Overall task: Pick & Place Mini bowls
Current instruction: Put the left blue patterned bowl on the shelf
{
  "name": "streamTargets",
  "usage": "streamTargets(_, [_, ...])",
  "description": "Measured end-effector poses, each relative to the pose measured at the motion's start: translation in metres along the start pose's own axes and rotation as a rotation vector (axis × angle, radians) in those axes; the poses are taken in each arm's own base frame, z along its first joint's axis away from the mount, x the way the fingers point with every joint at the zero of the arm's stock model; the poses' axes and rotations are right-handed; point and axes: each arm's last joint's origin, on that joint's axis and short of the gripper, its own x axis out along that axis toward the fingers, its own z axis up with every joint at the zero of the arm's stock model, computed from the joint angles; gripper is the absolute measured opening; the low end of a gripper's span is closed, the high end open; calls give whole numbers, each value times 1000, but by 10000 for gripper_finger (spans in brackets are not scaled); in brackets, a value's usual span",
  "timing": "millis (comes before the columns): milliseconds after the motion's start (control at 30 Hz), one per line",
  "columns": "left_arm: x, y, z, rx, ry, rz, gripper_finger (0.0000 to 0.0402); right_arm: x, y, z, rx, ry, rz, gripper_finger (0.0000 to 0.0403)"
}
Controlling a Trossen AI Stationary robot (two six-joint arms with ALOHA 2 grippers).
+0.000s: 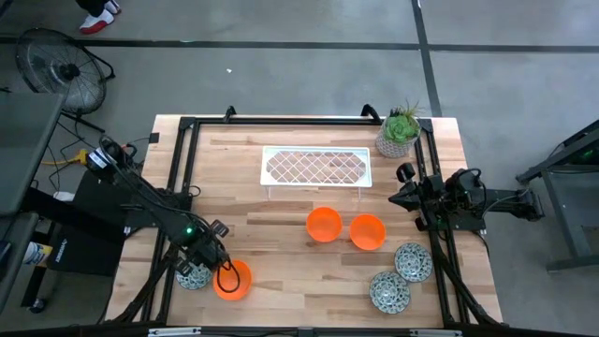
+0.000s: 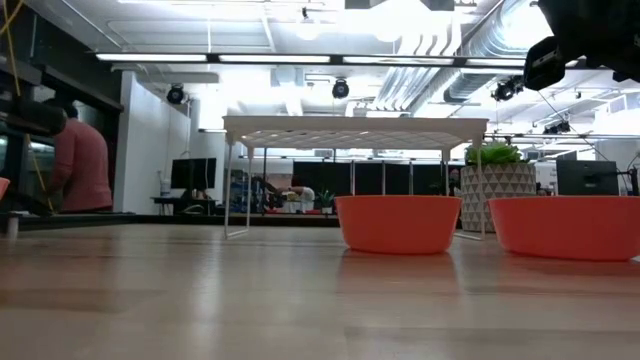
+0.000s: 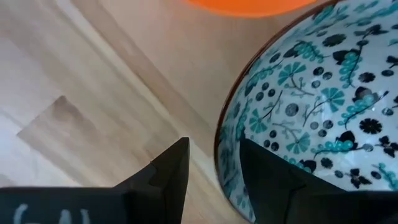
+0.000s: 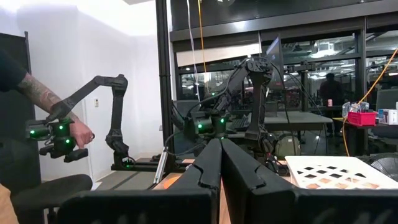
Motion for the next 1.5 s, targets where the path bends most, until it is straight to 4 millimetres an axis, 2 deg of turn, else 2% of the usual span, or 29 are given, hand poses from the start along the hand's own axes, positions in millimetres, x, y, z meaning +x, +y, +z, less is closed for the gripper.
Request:
streamTargets(400, [6, 0, 3, -2, 16, -3, 133, 0, 0, 0, 1, 3, 0, 0])
streamTargets(867, [4, -1, 4, -10, 8, -37, 10, 0, 0, 0, 1, 2, 0, 0])
streamTargets(1267, [5, -1, 2, -13, 20, -66, 7, 0, 0, 0, 1, 3, 0, 0])
streamTargets(1500, [-2, -2, -6, -57, 44, -55, 5, 0, 0, 0, 1, 2, 0, 0])
